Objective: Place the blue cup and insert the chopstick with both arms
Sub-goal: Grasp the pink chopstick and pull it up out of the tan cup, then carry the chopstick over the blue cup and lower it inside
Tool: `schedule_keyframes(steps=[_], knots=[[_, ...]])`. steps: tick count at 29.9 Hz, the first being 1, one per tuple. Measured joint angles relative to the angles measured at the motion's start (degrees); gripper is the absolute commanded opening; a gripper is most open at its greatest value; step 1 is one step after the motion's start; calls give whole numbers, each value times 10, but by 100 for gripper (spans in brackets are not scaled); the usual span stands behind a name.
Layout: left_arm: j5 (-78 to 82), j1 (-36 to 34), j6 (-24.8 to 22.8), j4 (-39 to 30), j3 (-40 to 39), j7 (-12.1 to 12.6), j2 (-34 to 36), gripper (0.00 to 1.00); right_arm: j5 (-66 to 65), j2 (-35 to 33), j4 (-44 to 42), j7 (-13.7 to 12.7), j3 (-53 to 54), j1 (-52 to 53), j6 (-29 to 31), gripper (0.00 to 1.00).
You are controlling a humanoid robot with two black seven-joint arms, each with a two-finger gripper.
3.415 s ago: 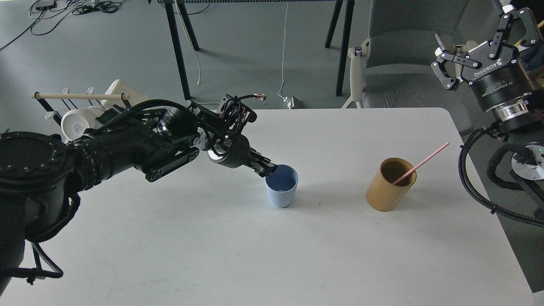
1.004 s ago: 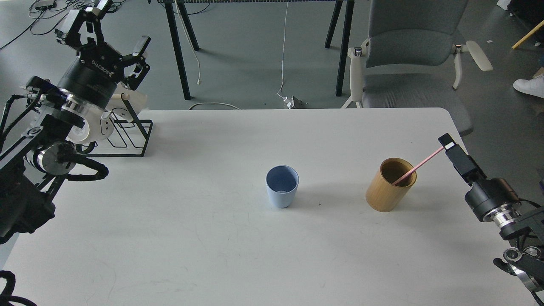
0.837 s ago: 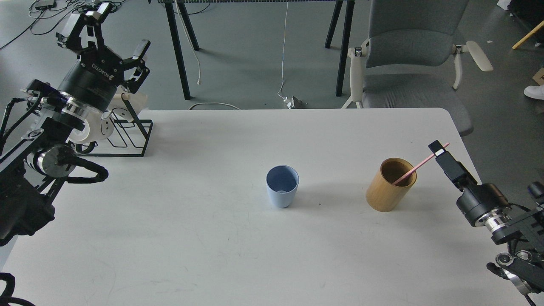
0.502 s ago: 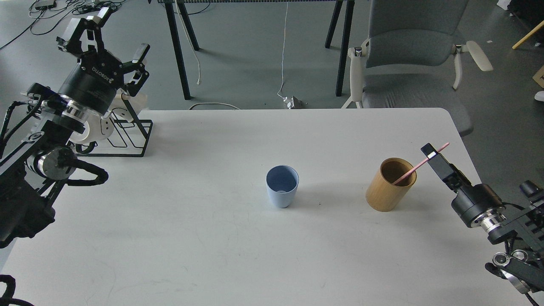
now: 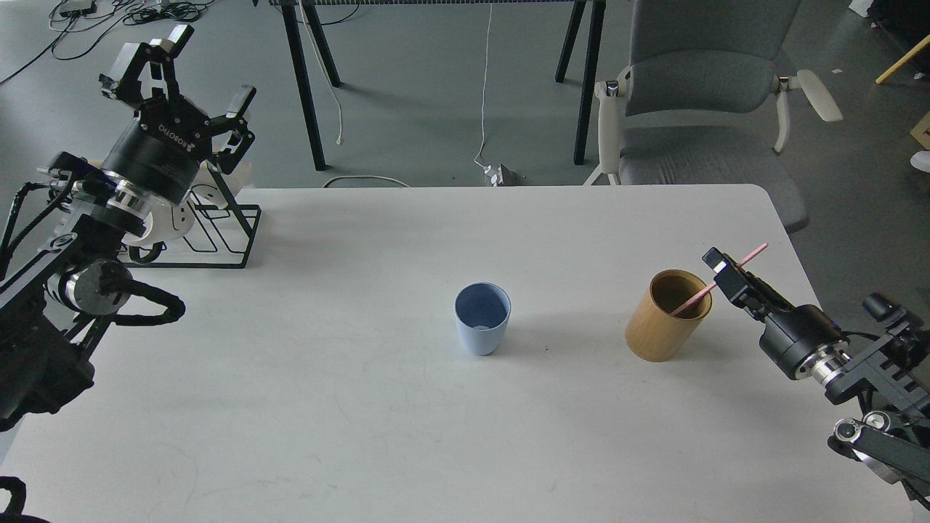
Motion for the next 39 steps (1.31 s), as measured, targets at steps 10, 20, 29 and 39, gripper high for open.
schedule_keyframes(steps=[10, 20, 29, 39], knots=[[-1, 1, 0, 0, 0, 0, 0, 96, -9, -18, 5, 0, 2, 1, 0, 1], [-2, 4, 0, 0, 0, 0, 0, 96, -2, -125, 97, 0, 41, 15, 0, 0], [-2, 8, 0, 31, 0, 0, -12, 96, 21, -250, 215, 0, 64, 98, 0, 0], [-1, 9, 0, 95, 3, 0, -37, 97, 27, -109, 180, 0, -122, 357, 0, 0]])
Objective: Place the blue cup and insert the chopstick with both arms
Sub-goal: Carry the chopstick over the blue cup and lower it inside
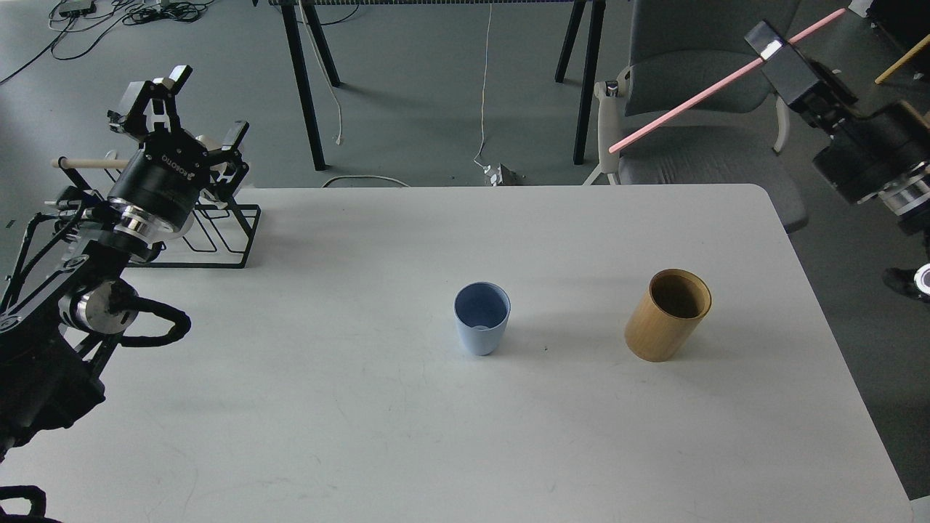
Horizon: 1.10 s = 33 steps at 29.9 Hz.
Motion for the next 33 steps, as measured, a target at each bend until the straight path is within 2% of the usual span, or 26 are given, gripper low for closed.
schedule_keyframes(steps=[6, 17, 33], knots=[[2, 9, 0, 24, 0, 0, -13, 97, 3, 132, -62, 0, -203, 158, 0, 0], [2, 13, 0, 25, 0, 0, -14, 97, -8, 269, -136, 0, -335, 227, 0, 0], [1, 13, 0, 26, 0, 0, -14, 97, -8, 308, -164, 0, -388, 215, 0, 0]])
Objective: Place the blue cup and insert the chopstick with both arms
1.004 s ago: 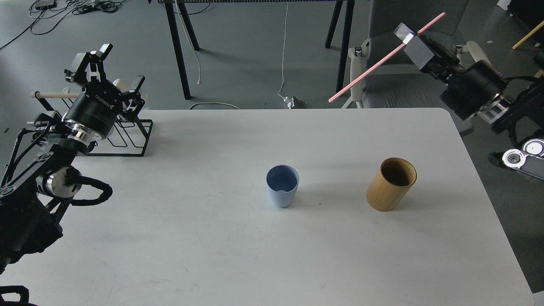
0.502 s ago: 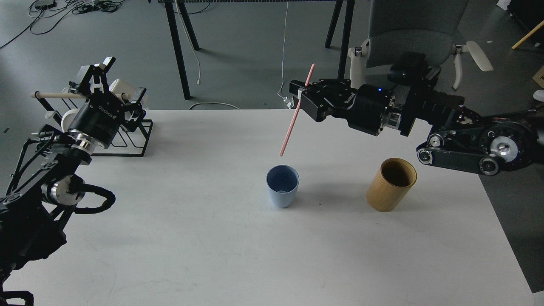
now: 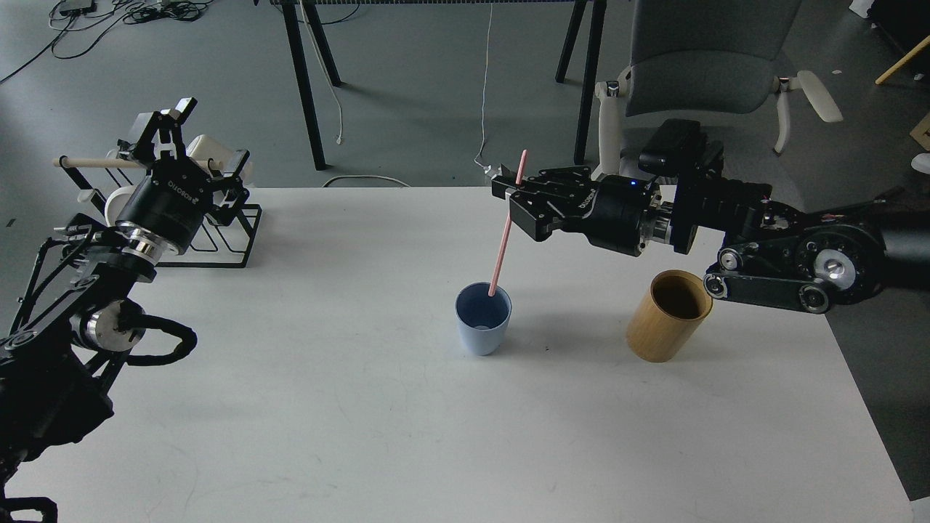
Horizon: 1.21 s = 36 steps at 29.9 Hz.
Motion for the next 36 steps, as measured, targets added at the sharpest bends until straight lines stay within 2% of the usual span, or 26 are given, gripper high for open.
schedule_keyframes(steps=[8, 13, 15, 16, 17, 19, 20, 23, 28, 31, 36], knots=[[0, 0, 0, 0, 0, 0, 2, 98, 3, 22, -12, 0, -3, -18, 0, 3], [0, 1, 0, 0, 0, 0, 2, 98, 4, 39, -33, 0, -3, -30, 0, 11], [0, 1, 0, 0, 0, 0, 3, 98, 4, 45, -39, 0, -3, -34, 0, 18], [0, 2, 0, 0, 0, 0, 3, 98, 4, 47, -40, 0, -3, -35, 0, 26], [0, 2, 0, 0, 0, 0, 3, 98, 5, 48, -40, 0, -3, -36, 0, 44], [0, 2, 0, 0, 0, 0, 4, 98, 7, 50, -42, 0, -2, -36, 0, 67], [0, 2, 0, 0, 0, 0, 4, 98, 9, 51, -42, 0, -2, -36, 0, 73], [0, 2, 0, 0, 0, 0, 5, 98, 26, 52, -39, 0, 0, -36, 0, 83], [0, 3, 0, 0, 0, 0, 4, 98, 60, 49, -27, 0, 12, -36, 0, 89], [0, 3, 0, 0, 0, 0, 3, 98, 83, 43, -5, 0, 32, -36, 0, 97], [-1, -4, 0, 0, -3, 0, 1, 98, 152, 2, 36, 0, 100, -43, 0, 99]])
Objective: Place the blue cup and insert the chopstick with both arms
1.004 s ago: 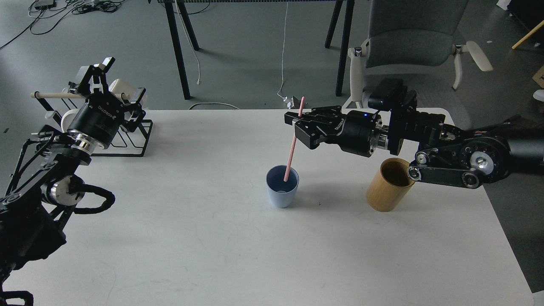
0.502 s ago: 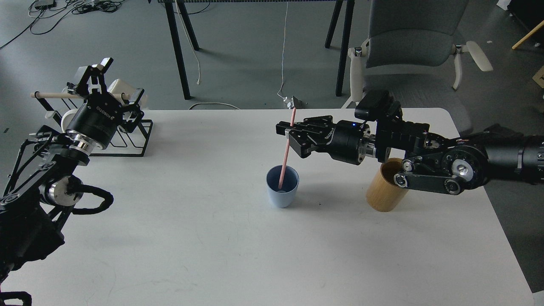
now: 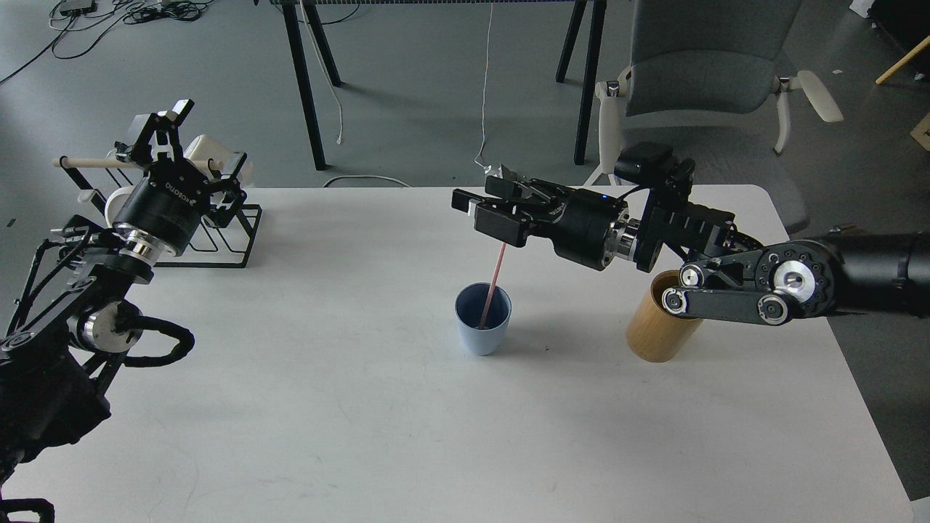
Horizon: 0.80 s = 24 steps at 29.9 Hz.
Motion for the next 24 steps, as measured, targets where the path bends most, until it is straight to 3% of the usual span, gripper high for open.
schedule_keyframes(steps=[15, 19, 24], knots=[[0, -86, 0, -2, 4, 0, 1, 98, 224, -66, 20, 0, 387, -195, 20, 99], [0, -99, 0, -1, 4, 0, 2, 98, 281, -79, 46, 0, 501, -270, 104, 99], [0, -99, 0, -1, 4, 0, 5, 98, 316, -86, 65, 0, 612, -371, 266, 99]])
